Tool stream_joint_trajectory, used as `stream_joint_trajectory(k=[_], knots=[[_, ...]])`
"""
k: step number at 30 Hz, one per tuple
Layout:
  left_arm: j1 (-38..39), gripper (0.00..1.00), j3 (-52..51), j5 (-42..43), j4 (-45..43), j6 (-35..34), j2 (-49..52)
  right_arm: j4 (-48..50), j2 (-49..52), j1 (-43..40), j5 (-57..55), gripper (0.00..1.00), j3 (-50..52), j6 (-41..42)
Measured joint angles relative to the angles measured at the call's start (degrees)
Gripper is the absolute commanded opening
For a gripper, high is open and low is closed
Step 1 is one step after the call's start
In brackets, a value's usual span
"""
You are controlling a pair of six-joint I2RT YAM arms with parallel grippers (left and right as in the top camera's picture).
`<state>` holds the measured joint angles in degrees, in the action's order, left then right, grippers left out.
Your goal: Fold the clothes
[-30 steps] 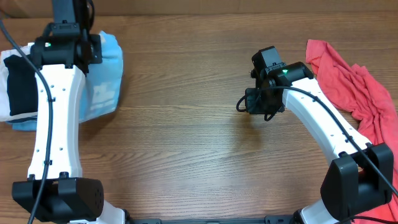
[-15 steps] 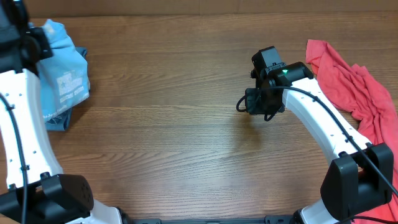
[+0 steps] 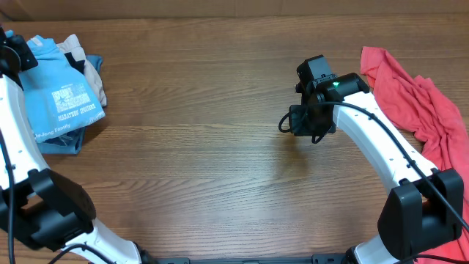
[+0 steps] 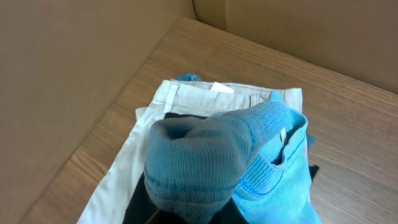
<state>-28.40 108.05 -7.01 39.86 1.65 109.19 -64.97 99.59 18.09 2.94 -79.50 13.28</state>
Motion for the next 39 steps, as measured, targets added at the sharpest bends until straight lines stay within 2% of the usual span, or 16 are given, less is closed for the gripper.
stream_joint_trajectory(k=[17,30,32,33,34,35,37,39], knots=[[-1.27,0.04,0.00,0.92,-14.82,2.12,9.05,-0.24,0.00,0.00,0.02,0.29,0.00,0.00],[-3.08,0.06,0.00,0.87,-17.16,4.57,13.73,-0.24,0.00,0.00,0.02,0.29,0.00,0.02],[-3.61,0.14,0.00,1.01,-17.42,4.59,13.73,-0.26,0.00,0.00,0.00,0.29,0.00,0.00],[-3.89,0.25,0.00,1.03,-17.44,4.79,13.73,-0.26,0.00,0.00,0.00,0.28,0.00,0.00],[-4.11,0.43,0.00,1.05,-17.44,5.05,13.73,-0.26,0.00,0.00,0.00,0.29,0.00,0.02],[-4.33,0.53,0.00,1.05,-17.57,5.03,13.73,-0.26,0.00,0.00,0.02,0.29,0.00,0.02],[-4.79,0.58,0.00,1.01,-17.90,4.87,13.73,-0.26,0.00,0.00,-0.02,0.28,0.00,0.00],[-5.16,0.72,0.00,1.05,-18.08,5.11,13.73,-0.26,0.00,0.00,0.00,0.29,0.00,0.04]])
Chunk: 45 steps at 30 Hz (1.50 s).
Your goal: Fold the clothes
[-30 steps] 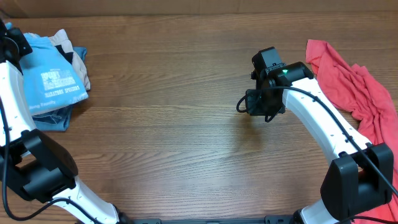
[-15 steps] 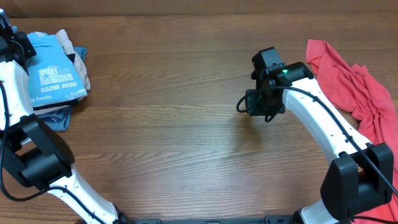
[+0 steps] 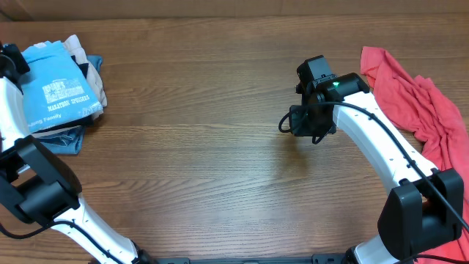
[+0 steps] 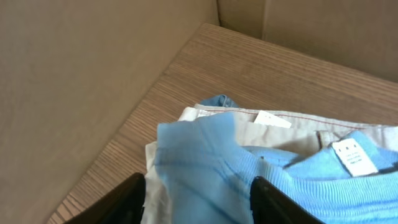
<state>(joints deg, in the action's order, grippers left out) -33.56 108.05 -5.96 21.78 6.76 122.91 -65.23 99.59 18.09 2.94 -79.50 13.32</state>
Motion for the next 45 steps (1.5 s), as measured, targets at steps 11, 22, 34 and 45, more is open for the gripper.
stream_joint_trajectory(k=[11,22,34,45], knots=[[-1.03,0.71,0.07,4.35,2.29,-0.24,-0.02,0.02,0.00,0.00,0.02,0.38,0.00,0.15],[2.47,0.87,2.91,16.79,13.07,-1.36,-10.27,5.68,0.00,-0.07,1.36,1.00,0.00,0.04],[25.92,1.00,4.02,20.11,35.39,-2.29,-13.18,18.21,0.00,-1.11,4.35,1.00,-0.02,0.00],[35.19,1.00,4.00,17.64,47.58,-2.32,-13.18,11.87,-0.37,-12.57,4.50,1.00,-0.02,-2.08]])
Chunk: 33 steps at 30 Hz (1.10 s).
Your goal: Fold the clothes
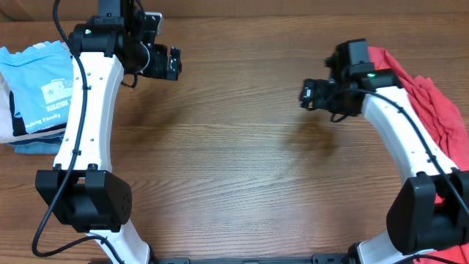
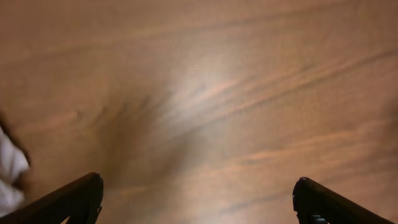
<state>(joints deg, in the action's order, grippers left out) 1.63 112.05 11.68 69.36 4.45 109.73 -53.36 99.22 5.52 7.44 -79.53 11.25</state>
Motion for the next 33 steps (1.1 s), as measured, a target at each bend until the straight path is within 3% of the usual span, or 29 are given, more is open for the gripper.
stream_joint_trajectory(k=[7,12,18,25,29,33], knots=[[0.02,1.00,-0.15,-0.83,7.56,-0.02,-0.66,-3.26,-6.88,-1.01,-0.68,1.00,0.04,0.55],[0.02,1.00,-5.60,-1.27,6.62,0.00,-7.58,-0.44,-18.34,-0.96,-1.53,1.00,4.68,1.57],[0.02,1.00,-25.38,-1.97,-3.82,0.00,-28.76,5.09,-35.12,0.55,-1.90,1.00,19.71,2.01],[0.17,1.00,-49.64,-3.17,-15.54,-1.25,-61.96,5.66,-58.01,1.38,-2.10,1.00,31.56,2.08],[0.17,1.00,-54.49,-4.90,-17.16,-1.57,-75.58,3.61,-64.70,1.38,-2.36,1.00,31.65,2.05],[0.17,1.00,-55.06,-5.55,-14.10,-1.57,-81.55,1.66,-65.37,1.38,-2.38,1.00,31.74,2.12]])
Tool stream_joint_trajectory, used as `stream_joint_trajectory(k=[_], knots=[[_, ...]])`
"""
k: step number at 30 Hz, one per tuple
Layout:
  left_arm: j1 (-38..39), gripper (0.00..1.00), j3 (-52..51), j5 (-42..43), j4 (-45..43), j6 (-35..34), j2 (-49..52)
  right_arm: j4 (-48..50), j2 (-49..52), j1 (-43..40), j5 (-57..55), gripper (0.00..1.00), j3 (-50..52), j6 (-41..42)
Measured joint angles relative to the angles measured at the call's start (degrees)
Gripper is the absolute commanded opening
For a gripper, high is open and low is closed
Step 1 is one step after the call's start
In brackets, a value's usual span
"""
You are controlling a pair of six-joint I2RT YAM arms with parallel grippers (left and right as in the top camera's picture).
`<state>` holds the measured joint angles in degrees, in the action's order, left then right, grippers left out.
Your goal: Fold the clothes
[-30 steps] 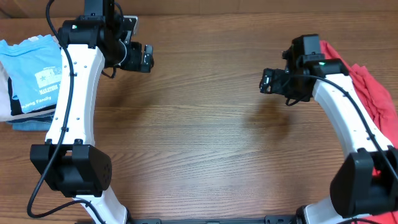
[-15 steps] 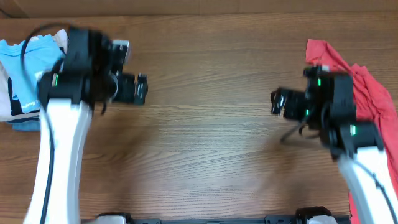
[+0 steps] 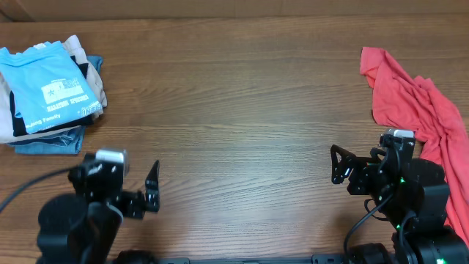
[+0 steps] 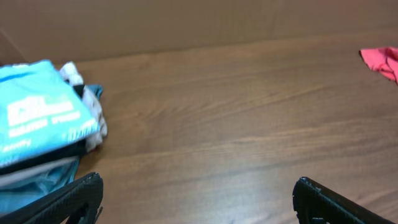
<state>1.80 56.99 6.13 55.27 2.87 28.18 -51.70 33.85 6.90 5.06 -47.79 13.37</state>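
Observation:
A blue printed t-shirt (image 3: 47,84) lies folded on top of a stack of folded clothes (image 3: 88,70) at the back left; in the left wrist view the blue t-shirt (image 4: 37,118) sits far ahead on the left. A crumpled red garment (image 3: 414,110) lies unfolded along the right side, and its red corner (image 4: 382,59) shows at the far right of the left wrist view. My left gripper (image 3: 154,187) (image 4: 198,186) is open and empty at the front left. At the front right, my right gripper (image 3: 337,165) also looks open and empty, just left of the red garment.
The wooden table (image 3: 234,110) stretches bare between the stack and the red garment. A cardboard wall (image 4: 186,25) runs along the far edge. Both arm bases stand at the front edge.
Both arms have moved from the back of the table to the front edge, the left away from the stack and the right away from the red garment. The clothes have not moved.
My left gripper was at the far-left stack with the blue shirt bunched in front of it. Then the shirt lay flat on the stack with the jaws open around its edge. Later the left gripper was open over bare table, and now both arms sit pulled back.

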Motion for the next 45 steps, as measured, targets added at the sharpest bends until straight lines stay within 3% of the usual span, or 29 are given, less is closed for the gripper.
stream_joint_trajectory(k=[13,23,29,34,41,45], knots=[[0.00,1.00,-0.66,-0.81,15.19,-0.42,-2.05,-2.05,0.35,0.00,0.02,1.00,0.35,0.11],[0.00,1.00,-0.68,-0.83,15.78,-0.42,-2.05,-3.02,0.02,0.00,-1.46,1.00,0.35,-0.37],[0.00,1.00,-0.68,-0.83,15.87,-0.42,-2.05,-2.71,-5.03,0.00,-3.80,1.00,0.39,-4.22],[0.00,1.00,-0.68,-0.83,15.85,-0.42,-2.05,2.58,-13.07,-0.24,-4.13,1.00,4.17,-7.56],[0.00,1.00,-0.74,-0.83,15.89,-0.42,-2.05,12.07,-26.40,-0.87,-4.22,1.00,18.16,-9.14],[0.00,1.00,-0.76,-0.83,15.87,-0.42,-2.05,23.78,-32.63,-0.87,-4.24,1.00,27.67,-9.51]])
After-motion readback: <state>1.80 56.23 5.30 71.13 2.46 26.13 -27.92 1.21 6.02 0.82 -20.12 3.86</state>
